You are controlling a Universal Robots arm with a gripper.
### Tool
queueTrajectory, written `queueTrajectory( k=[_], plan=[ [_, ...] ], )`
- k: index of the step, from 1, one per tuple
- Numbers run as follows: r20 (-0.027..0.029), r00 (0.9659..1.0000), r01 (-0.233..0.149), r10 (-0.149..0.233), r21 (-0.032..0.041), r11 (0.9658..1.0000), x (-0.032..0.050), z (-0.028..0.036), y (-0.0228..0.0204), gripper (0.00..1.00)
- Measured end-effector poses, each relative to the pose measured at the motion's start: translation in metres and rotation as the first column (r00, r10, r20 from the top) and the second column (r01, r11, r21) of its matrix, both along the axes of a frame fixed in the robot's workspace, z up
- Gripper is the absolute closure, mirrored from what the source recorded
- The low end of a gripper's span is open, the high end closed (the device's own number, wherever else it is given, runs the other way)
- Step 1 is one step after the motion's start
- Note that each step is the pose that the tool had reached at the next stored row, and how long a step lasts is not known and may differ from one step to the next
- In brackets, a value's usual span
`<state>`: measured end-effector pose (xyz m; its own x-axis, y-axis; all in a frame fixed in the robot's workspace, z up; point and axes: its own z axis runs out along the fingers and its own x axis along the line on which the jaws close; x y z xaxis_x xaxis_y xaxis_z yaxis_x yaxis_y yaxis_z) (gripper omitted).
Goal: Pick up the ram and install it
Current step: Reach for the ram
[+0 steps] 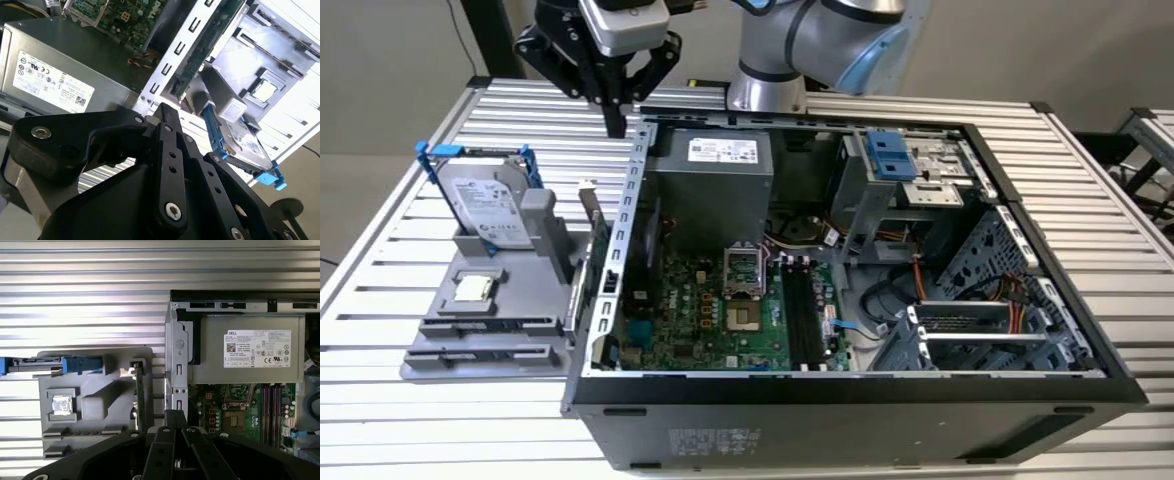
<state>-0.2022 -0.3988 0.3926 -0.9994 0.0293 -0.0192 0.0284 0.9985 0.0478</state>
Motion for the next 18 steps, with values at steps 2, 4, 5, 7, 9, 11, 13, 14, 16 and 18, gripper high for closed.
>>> queueTrajectory(
  k=[2,4,5,7,9,11,13,14,16,18],
  plan=[
    [0.0,1.0,-0.002,0.002,-0.0001,1.0,-0.0028,0.0,0.0,1.0],
    [-0.0001,1.0,-0.004,0.004,0.0,1.0,-0.0056,0.0,0.0,1.0],
    [-0.0001,1.0,-0.005,0.005,-0.0001,1.0,-0.0072,0.0,0.0,1.0],
    [-0.0001,1.0,-0.007,0.007,-0.0001,1.0,-0.01,0.0,0.0,1.0],
    [-0.0001,1.0,-0.009,0.009,-0.0001,1.0,-0.0128,0.0,0.0,1.0],
    [0.0,0.9999,-0.011,0.011,-0.0001,0.9999,-0.0157,0.0,0.0,1.0],
    [-0.0001,0.9999,-0.012,0.012,0.0,0.9999,-0.0185,0.0,0.0,1.0],
    [-0.0001,0.9999,-0.013,0.013,0.0,0.9999,-0.0199,0.0,0.0,1.0],
    [-0.0001,0.9999,-0.015,0.015,-0.0001,0.9999,-0.0227,0.0,0.0,1.0],
    [0.0,0.9999,-0.017,0.017,0.0,0.9999,-0.0255,0.0,0.0,1.0]
  ],
)
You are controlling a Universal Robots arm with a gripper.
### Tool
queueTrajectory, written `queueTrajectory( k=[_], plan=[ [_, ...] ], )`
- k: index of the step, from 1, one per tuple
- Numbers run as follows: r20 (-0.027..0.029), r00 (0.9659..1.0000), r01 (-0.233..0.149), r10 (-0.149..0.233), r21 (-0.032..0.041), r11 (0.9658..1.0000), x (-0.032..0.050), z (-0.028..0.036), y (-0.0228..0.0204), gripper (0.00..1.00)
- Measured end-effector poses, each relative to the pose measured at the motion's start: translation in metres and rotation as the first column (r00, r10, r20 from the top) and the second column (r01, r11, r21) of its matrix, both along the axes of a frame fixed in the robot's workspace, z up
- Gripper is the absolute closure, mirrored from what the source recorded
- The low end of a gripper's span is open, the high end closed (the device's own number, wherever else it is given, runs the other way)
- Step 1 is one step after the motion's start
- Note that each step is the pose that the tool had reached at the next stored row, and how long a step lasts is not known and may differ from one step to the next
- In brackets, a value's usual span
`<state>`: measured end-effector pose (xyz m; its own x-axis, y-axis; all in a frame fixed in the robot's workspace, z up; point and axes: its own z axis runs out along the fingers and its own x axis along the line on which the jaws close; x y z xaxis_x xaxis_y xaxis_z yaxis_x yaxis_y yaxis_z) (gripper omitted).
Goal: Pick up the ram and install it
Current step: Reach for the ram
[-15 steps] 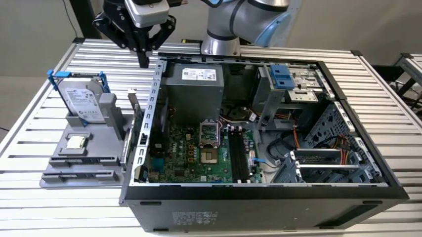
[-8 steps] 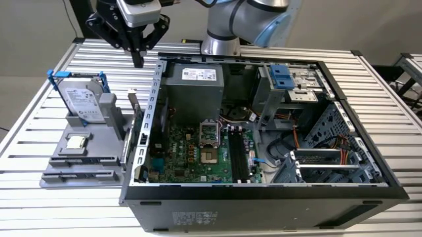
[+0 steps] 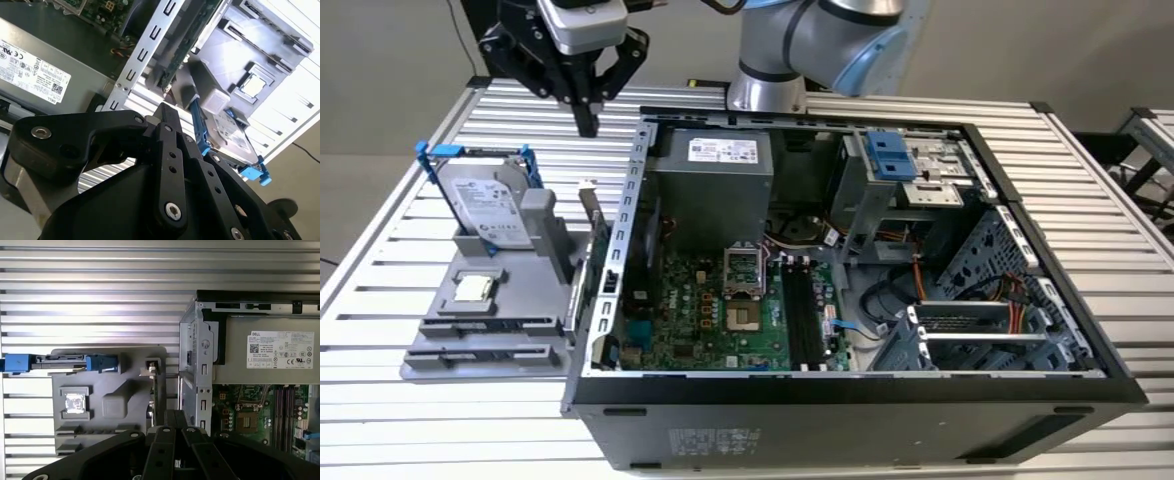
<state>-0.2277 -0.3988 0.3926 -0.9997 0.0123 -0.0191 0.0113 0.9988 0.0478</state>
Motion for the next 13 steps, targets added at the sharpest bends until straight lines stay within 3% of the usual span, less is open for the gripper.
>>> queueTrajectory(
  k=[13],
  plan=[
    [0.0,0.9999,-0.012,0.012,0.0,0.9999,-0.0177,0.0,0.0,1.0]
  ],
)
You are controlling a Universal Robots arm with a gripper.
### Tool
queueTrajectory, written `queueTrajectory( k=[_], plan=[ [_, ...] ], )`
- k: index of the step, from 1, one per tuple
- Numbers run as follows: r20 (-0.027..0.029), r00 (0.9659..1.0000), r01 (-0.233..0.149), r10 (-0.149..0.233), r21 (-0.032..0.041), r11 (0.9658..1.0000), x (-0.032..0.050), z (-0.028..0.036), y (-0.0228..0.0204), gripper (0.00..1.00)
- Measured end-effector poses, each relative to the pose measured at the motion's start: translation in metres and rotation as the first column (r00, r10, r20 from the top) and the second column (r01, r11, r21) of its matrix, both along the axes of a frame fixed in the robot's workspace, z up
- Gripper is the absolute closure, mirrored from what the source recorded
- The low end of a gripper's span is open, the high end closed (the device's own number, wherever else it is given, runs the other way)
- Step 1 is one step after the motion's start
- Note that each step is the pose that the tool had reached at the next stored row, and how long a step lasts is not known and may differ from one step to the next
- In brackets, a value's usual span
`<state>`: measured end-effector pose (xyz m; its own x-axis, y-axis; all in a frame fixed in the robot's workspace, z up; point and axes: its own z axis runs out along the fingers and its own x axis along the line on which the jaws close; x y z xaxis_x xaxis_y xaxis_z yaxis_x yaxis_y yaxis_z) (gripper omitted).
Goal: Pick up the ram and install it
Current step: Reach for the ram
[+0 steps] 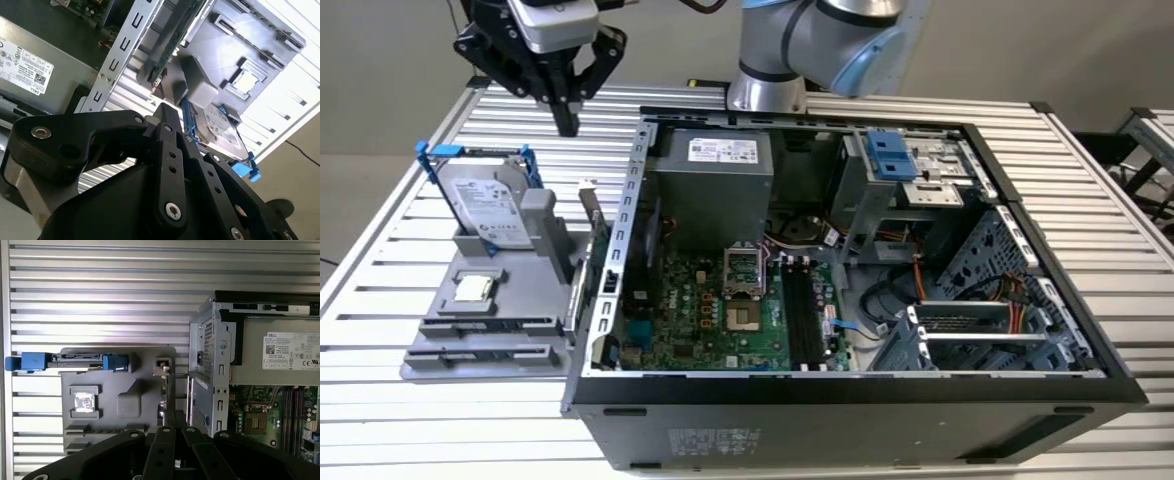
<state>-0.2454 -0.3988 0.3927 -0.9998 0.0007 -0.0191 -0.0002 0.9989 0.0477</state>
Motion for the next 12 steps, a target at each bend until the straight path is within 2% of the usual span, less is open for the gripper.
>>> queueTrajectory(
  k=[12],
  plan=[
    [0.0,0.9999,-0.01,0.01,0.0,0.9999,-0.0186,0.0,0.0,1.0]
  ],
)
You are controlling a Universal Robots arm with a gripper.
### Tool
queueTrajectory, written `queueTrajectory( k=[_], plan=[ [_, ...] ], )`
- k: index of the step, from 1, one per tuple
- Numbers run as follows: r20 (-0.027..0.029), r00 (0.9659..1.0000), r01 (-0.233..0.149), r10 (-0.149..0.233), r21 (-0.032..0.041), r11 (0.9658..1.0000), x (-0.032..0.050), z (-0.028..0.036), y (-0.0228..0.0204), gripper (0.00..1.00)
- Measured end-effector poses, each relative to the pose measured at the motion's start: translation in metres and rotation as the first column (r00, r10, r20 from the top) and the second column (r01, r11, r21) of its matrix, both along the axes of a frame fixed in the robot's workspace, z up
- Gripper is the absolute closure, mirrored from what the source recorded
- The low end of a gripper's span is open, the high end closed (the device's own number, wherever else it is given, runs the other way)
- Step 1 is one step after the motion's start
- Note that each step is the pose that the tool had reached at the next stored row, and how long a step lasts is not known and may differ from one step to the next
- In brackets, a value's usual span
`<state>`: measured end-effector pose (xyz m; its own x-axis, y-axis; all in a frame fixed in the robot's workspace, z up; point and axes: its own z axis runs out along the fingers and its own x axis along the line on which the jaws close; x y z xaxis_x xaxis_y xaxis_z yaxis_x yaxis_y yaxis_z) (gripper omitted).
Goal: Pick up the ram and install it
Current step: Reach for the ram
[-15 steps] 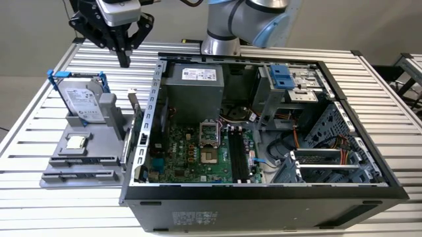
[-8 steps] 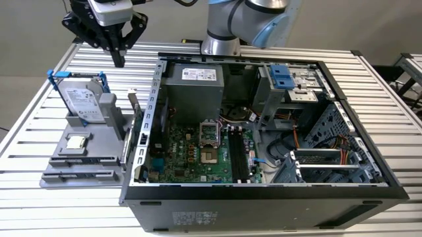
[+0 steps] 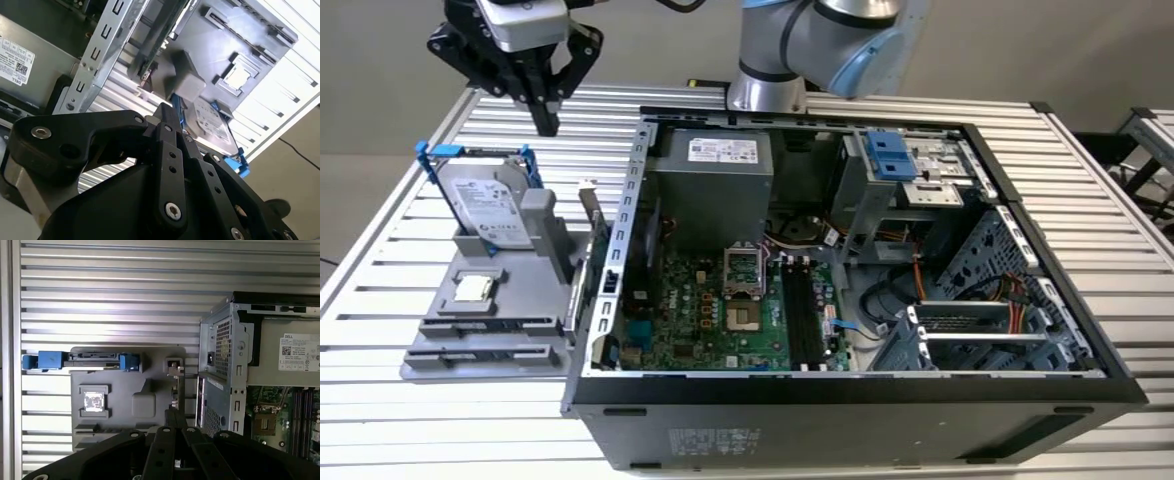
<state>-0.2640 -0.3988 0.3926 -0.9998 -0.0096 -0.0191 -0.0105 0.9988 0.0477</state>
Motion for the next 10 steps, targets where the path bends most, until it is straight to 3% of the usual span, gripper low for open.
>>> queueTrajectory(
  k=[10],
  plan=[
    [0.0,1.0,-0.009,0.009,0.0,1.0,-0.0154,0.0,0.0,1.0]
  ],
)
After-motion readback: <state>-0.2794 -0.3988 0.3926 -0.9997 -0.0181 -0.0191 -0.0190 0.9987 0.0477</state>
